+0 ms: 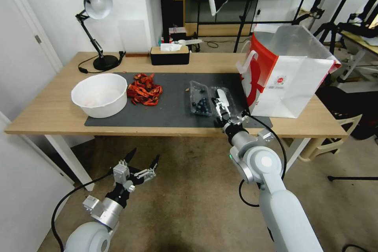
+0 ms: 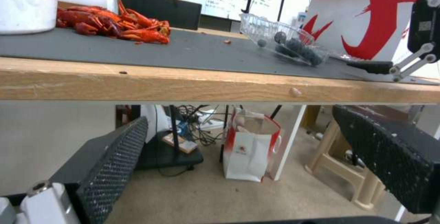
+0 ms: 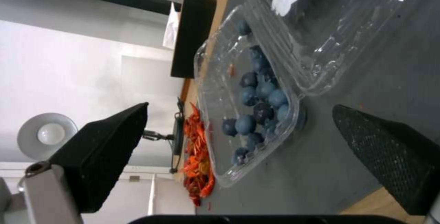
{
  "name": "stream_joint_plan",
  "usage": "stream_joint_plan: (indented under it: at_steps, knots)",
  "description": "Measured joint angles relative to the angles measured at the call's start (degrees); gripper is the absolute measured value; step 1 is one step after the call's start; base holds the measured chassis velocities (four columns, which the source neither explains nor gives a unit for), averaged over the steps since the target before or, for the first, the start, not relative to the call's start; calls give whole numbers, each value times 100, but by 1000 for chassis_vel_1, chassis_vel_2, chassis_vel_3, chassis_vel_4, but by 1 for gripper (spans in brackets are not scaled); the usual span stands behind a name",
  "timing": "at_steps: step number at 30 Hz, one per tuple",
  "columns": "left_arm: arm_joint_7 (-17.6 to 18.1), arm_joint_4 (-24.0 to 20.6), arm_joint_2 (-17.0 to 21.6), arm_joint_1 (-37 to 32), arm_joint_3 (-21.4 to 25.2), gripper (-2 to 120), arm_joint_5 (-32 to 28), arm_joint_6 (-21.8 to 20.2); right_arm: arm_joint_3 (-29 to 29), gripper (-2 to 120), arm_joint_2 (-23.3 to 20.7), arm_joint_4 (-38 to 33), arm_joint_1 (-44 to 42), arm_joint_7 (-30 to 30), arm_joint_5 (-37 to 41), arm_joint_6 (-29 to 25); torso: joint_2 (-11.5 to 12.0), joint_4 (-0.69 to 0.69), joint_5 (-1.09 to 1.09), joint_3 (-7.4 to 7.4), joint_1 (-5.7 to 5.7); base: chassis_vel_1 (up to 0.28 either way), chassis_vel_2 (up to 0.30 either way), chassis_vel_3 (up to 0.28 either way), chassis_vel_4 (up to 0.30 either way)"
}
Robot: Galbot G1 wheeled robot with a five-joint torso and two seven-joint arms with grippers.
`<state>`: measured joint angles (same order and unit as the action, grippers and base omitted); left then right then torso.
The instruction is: Close the takeout container lid, then place the container into the takeout bag.
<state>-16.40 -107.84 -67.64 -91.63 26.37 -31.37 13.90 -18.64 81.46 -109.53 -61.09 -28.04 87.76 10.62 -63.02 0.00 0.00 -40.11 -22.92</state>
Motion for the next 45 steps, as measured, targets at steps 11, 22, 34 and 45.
stream_joint_plan:
  at_steps: [11, 22, 34, 45]
  knots:
    - [4, 5, -21, 6, -2, 100, 6, 26, 42, 100, 53, 183, 125, 23, 20, 23, 0, 0, 0, 0, 0, 0, 0, 0, 0]
    - [-2, 45, -50, 18, -22, 100, 11, 66, 65, 100, 73, 367, 238, 82, 7, 25, 0, 0, -1, 1, 0, 0, 0, 0, 0]
    - [-14, 76, -53, 31, -13, 100, -15, 113, 84, 100, 164, 688, 477, 123, -46, 14, -3, 0, -2, 2, 3, 0, 0, 0, 0]
    - [-43, 77, -45, 13, 15, 100, -37, 150, 187, 100, 138, 613, 540, 131, -570, -82, 2, -3, 2, -3, -2, 0, 0, 0, 0]
